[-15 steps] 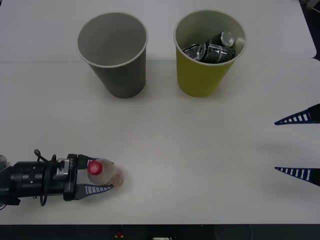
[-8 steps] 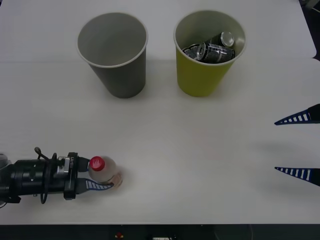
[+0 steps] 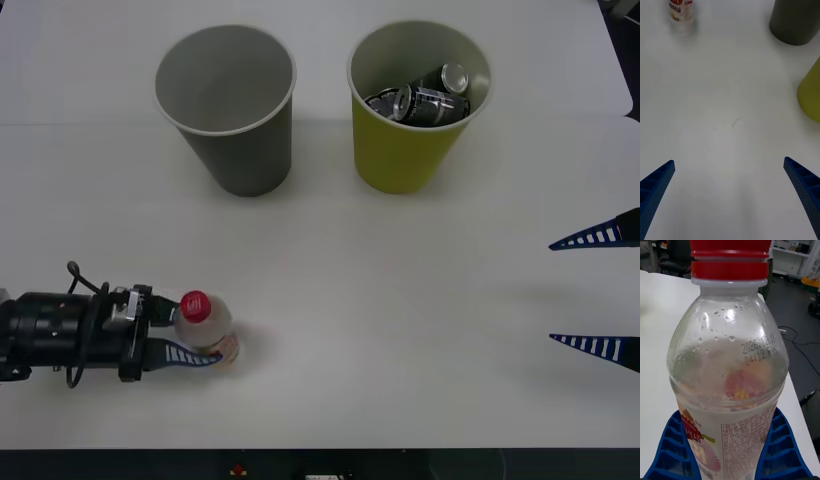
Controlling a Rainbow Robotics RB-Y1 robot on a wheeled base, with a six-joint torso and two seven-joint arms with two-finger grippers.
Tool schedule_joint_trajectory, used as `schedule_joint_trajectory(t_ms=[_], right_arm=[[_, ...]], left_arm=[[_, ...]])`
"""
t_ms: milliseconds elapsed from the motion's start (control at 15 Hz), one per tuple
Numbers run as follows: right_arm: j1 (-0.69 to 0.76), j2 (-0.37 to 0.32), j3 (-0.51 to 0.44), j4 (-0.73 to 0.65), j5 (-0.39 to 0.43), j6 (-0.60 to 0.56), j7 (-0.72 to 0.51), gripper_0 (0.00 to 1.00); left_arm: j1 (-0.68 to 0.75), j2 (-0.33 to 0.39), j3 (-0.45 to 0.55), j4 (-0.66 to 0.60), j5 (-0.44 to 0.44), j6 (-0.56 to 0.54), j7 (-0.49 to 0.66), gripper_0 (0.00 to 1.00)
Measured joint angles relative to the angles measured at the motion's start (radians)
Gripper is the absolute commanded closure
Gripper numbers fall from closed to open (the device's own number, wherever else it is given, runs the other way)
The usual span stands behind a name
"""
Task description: Put the can into the green bin and the plastic bottle into the gray bin
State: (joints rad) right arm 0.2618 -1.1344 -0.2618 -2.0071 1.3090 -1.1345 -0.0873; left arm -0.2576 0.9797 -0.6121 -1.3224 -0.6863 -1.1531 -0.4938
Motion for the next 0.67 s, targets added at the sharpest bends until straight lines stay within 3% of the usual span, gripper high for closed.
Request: schedule_joint_trajectory(t_ms=[267,667], right_arm=[[0.000,0.000,0.000,0.000,0.000,0.000,0.000,0.00],[0.000,0.000,0.000,0.000,0.000,0.000,0.000,0.00]], left_arm=[[0.066,0.020,0.119,-0.169,-0.130,0.044,0.218,1.00],[0.221,0.022,0.460,-0.535,-0.511,0.040,0.793,1.00]])
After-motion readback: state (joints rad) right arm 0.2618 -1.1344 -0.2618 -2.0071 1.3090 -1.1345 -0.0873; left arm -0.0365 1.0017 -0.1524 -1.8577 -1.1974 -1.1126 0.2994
